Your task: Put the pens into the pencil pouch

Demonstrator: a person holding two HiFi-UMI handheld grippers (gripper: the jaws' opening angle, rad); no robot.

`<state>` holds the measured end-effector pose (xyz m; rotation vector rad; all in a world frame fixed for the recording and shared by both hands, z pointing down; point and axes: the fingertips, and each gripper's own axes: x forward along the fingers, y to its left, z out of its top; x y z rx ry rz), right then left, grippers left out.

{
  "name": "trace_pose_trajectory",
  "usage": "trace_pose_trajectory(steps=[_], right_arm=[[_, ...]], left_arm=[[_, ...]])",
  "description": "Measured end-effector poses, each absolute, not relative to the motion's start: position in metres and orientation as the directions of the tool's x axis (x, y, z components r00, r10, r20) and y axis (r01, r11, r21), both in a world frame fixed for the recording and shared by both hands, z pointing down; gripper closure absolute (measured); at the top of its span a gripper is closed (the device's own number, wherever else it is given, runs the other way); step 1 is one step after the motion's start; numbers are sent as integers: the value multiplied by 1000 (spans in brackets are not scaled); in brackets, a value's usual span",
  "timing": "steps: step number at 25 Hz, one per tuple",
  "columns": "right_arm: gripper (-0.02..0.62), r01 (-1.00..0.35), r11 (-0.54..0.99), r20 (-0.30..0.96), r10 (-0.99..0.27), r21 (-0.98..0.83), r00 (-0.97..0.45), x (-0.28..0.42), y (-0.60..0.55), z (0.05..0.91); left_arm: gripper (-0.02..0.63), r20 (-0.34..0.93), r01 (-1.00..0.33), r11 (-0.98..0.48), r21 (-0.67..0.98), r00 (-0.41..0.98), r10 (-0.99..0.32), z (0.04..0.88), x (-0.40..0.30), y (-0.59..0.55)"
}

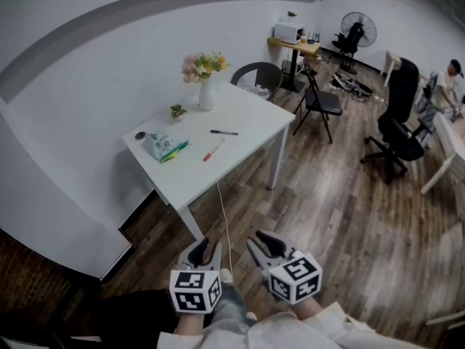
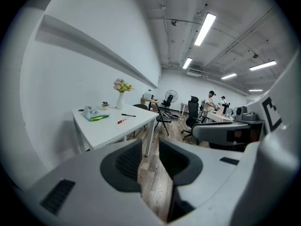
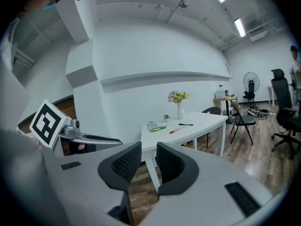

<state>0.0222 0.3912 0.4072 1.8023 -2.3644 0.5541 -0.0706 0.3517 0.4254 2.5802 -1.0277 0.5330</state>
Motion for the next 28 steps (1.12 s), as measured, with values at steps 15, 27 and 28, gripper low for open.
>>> trace_pose_trajectory(steps=[15, 27, 28], right_arm=[[517, -961, 197, 314, -916, -193, -251, 33, 238, 402], [517, -970, 144, 342, -917, -196, -205, 29, 165, 412], [517, -971, 140, 347, -916, -194, -202, 28, 162, 414]], left_arm=[[511, 413, -656, -745, 116, 715, -565, 406, -45, 187], [502, 410, -613, -779, 134, 750, -520, 416, -42, 110], [499, 412, -613, -778, 138, 750, -518, 419, -43, 108]])
